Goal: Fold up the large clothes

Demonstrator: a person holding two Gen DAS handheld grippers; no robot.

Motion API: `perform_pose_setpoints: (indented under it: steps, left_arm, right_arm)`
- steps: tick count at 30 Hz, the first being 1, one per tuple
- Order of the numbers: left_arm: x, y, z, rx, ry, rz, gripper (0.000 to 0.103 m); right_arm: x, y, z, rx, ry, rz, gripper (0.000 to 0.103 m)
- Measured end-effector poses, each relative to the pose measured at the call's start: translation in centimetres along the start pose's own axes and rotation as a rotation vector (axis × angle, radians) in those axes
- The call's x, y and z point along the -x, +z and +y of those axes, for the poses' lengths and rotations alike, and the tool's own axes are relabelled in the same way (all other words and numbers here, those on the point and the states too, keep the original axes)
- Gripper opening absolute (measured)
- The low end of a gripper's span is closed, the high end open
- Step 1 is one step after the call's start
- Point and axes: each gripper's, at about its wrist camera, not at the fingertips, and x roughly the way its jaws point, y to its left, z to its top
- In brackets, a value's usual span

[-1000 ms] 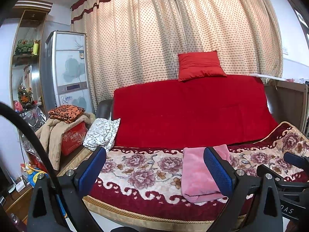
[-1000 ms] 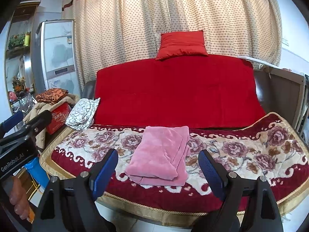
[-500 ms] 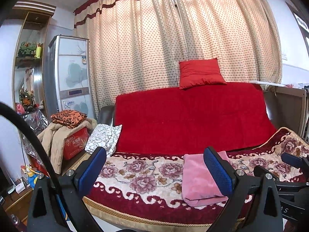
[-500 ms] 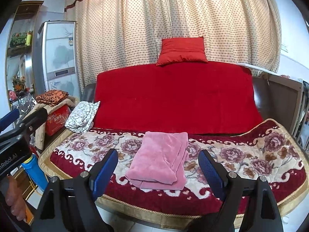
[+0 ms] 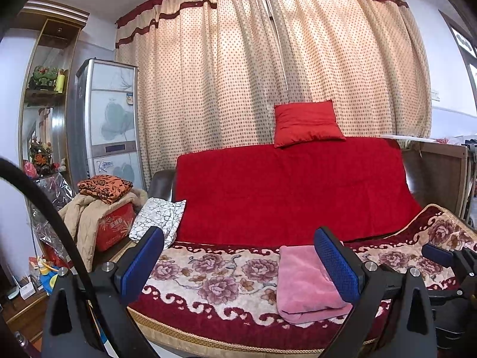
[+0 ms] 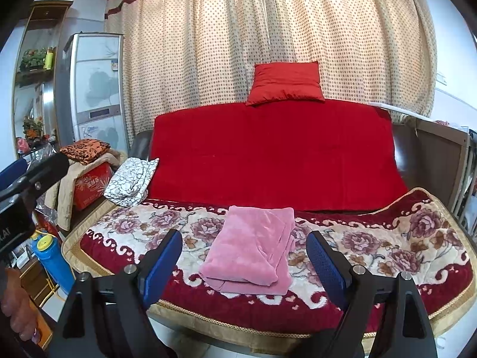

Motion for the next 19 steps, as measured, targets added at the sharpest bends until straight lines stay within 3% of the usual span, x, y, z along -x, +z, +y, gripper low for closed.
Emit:
perform_pose_setpoints:
  steps: [19]
  left_arm:
    - [-2.8,-0.1,-1.4,-0.009,-0.034,0.020,0.101]
  right_arm:
    - [-2.5,0.7,-0.4,-0.009,-0.014,0.009,0.088]
